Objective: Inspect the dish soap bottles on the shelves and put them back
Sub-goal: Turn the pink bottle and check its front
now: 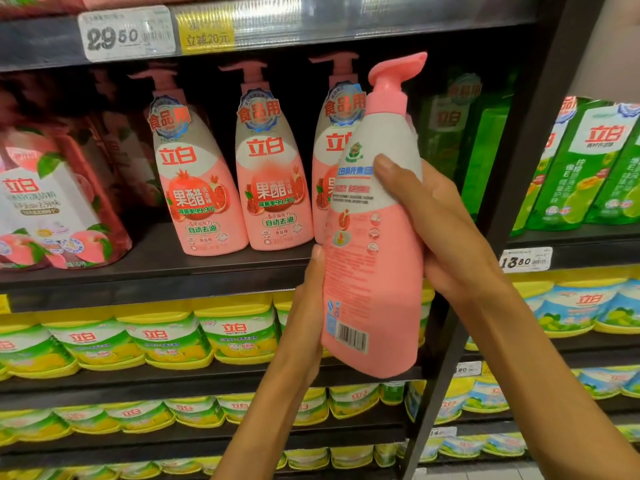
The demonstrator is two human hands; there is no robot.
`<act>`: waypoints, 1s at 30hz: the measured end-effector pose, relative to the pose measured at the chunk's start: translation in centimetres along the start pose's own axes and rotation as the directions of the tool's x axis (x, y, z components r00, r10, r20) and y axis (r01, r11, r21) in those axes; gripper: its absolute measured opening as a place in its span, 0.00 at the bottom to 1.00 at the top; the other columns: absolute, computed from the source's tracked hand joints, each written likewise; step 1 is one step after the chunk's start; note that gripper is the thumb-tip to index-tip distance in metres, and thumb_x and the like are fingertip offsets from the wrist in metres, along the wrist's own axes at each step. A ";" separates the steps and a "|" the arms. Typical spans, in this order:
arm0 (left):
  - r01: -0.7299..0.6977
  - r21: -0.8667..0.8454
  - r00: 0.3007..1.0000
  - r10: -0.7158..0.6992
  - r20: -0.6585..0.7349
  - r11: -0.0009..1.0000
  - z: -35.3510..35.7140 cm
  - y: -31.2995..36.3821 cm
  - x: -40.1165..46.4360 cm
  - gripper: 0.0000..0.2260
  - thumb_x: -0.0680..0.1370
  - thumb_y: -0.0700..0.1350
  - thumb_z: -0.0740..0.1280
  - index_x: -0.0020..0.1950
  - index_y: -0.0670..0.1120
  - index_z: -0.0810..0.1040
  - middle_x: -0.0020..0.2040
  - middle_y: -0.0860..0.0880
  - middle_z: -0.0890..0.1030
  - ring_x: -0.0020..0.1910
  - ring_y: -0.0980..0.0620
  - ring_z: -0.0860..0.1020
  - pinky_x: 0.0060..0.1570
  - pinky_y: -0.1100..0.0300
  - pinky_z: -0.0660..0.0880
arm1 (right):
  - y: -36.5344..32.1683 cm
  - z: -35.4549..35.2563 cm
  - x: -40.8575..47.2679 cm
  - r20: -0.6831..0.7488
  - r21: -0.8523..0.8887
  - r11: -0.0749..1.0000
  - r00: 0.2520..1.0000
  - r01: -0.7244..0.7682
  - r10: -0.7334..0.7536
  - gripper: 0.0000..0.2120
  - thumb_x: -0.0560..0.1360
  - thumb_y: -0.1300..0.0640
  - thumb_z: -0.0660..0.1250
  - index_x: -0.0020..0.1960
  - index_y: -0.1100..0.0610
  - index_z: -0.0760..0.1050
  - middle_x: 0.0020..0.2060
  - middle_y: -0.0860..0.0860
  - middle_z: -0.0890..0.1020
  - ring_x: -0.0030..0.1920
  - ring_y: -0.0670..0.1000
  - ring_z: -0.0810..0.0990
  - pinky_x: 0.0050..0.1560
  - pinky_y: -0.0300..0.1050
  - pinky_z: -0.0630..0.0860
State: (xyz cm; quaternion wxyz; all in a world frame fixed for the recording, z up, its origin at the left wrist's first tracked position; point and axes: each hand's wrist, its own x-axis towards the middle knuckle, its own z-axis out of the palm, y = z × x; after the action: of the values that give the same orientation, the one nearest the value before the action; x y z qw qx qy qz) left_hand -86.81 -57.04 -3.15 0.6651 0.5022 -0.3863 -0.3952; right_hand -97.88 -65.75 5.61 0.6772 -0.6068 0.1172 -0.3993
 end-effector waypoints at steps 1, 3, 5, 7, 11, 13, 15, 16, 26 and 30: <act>0.014 -0.069 1.000 -0.015 -0.014 0.998 0.1 0.1 0.0 0.17 0.73 0.70 0.56 0.51 0.67 0.81 0.54 0.58 0.84 0.55 0.60 0.81 0.53 0.59 0.74 | -0.1 -0.1 0.1 0.023 -0.008 1.000 1.000 -0.014 0.014 0.23 0.77 0.47 0.67 0.68 0.56 0.71 0.57 0.54 0.84 0.55 0.54 0.84 0.55 0.52 0.81; 0.019 -0.225 0.999 -0.027 -0.032 0.974 0.1 -0.1 0.0 0.18 0.79 0.62 0.54 0.49 0.63 0.83 0.50 0.56 0.85 0.50 0.59 0.83 0.46 0.62 0.78 | -0.2 -0.4 0.5 0.055 0.000 0.999 0.998 -0.032 0.032 0.23 0.77 0.45 0.64 0.68 0.56 0.72 0.58 0.55 0.83 0.59 0.55 0.82 0.60 0.53 0.78; 0.107 -0.340 0.990 -0.130 -0.048 0.935 0.0 -0.8 0.0 0.20 0.83 0.55 0.52 0.51 0.52 0.84 0.42 0.49 0.84 0.40 0.51 0.83 0.36 0.57 0.80 | 0.3 -0.4 1.1 0.053 0.078 0.996 0.997 -0.051 0.047 0.24 0.77 0.46 0.64 0.68 0.57 0.72 0.60 0.56 0.82 0.61 0.56 0.80 0.62 0.53 0.76; 0.272 -0.447 0.952 -0.305 -0.002 0.853 0.5 -0.5 -0.5 0.20 0.81 0.54 0.55 0.61 0.40 0.75 0.47 0.38 0.76 0.39 0.42 0.76 0.36 0.53 0.77 | 1.0 -0.1 1.6 0.065 0.191 0.973 0.990 -0.132 0.122 0.23 0.74 0.44 0.65 0.64 0.56 0.74 0.56 0.55 0.84 0.56 0.53 0.83 0.56 0.49 0.79; 0.353 -0.404 0.932 -0.358 0.066 0.844 1.3 -0.4 -1.4 0.27 0.78 0.54 0.57 0.68 0.35 0.68 0.55 0.38 0.70 0.46 0.40 0.71 0.43 0.51 0.71 | 1.4 0.4 1.8 0.095 0.261 0.950 0.984 -0.172 0.152 0.23 0.67 0.44 0.71 0.57 0.55 0.77 0.46 0.54 0.86 0.46 0.51 0.85 0.45 0.45 0.82; 0.205 -0.312 0.979 -0.189 0.083 0.928 0.6 -0.6 -1.4 0.18 0.76 0.51 0.59 0.56 0.40 0.77 0.43 0.46 0.82 0.39 0.50 0.81 0.36 0.60 0.77 | 1.0 0.4 1.8 0.085 0.240 0.966 0.993 -0.097 0.079 0.25 0.66 0.46 0.72 0.59 0.57 0.76 0.46 0.54 0.86 0.45 0.52 0.85 0.43 0.45 0.81; 0.084 -0.158 0.996 -0.078 0.049 0.984 0.0 0.4 -1.5 0.15 0.80 0.55 0.56 0.52 0.54 0.82 0.44 0.56 0.85 0.43 0.59 0.83 0.40 0.63 0.80 | 0.6 0.4 1.5 0.026 0.109 0.993 0.999 0.037 -0.040 0.23 0.69 0.51 0.72 0.62 0.58 0.74 0.48 0.54 0.86 0.47 0.52 0.86 0.44 0.46 0.81; 0.046 -0.107 0.998 -0.042 0.046 0.993 -0.3 1.0 -1.6 0.18 0.79 0.62 0.54 0.56 0.58 0.81 0.52 0.55 0.85 0.51 0.57 0.82 0.49 0.59 0.80 | 0.4 0.5 1.4 -0.017 0.013 0.994 0.994 0.106 -0.106 0.24 0.70 0.52 0.72 0.63 0.57 0.73 0.50 0.53 0.85 0.48 0.52 0.85 0.45 0.46 0.81; -0.090 0.022 0.996 0.091 -0.010 0.996 0.6 2.3 -1.5 0.23 0.66 0.67 0.67 0.53 0.54 0.82 0.49 0.47 0.86 0.49 0.47 0.84 0.47 0.53 0.81 | -0.8 0.3 1.3 -0.090 -0.246 0.946 0.967 0.210 -0.238 0.23 0.71 0.47 0.71 0.63 0.54 0.72 0.50 0.47 0.85 0.47 0.46 0.85 0.42 0.39 0.81; 0.016 -0.165 0.997 -0.002 0.082 0.986 0.9 3.3 -1.7 0.17 0.71 0.66 0.63 0.51 0.60 0.84 0.51 0.51 0.85 0.51 0.52 0.84 0.43 0.60 0.80 | -0.6 -1.2 1.8 0.026 0.073 0.997 0.999 0.031 -0.033 0.16 0.77 0.52 0.66 0.63 0.56 0.76 0.51 0.54 0.86 0.49 0.52 0.85 0.46 0.45 0.81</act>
State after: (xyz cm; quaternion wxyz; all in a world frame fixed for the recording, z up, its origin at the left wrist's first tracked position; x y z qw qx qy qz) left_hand -87.81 -55.18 -0.02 0.6864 0.4307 -0.3766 -0.4489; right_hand -97.70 -67.81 6.50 0.6941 -0.5888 0.0836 -0.4056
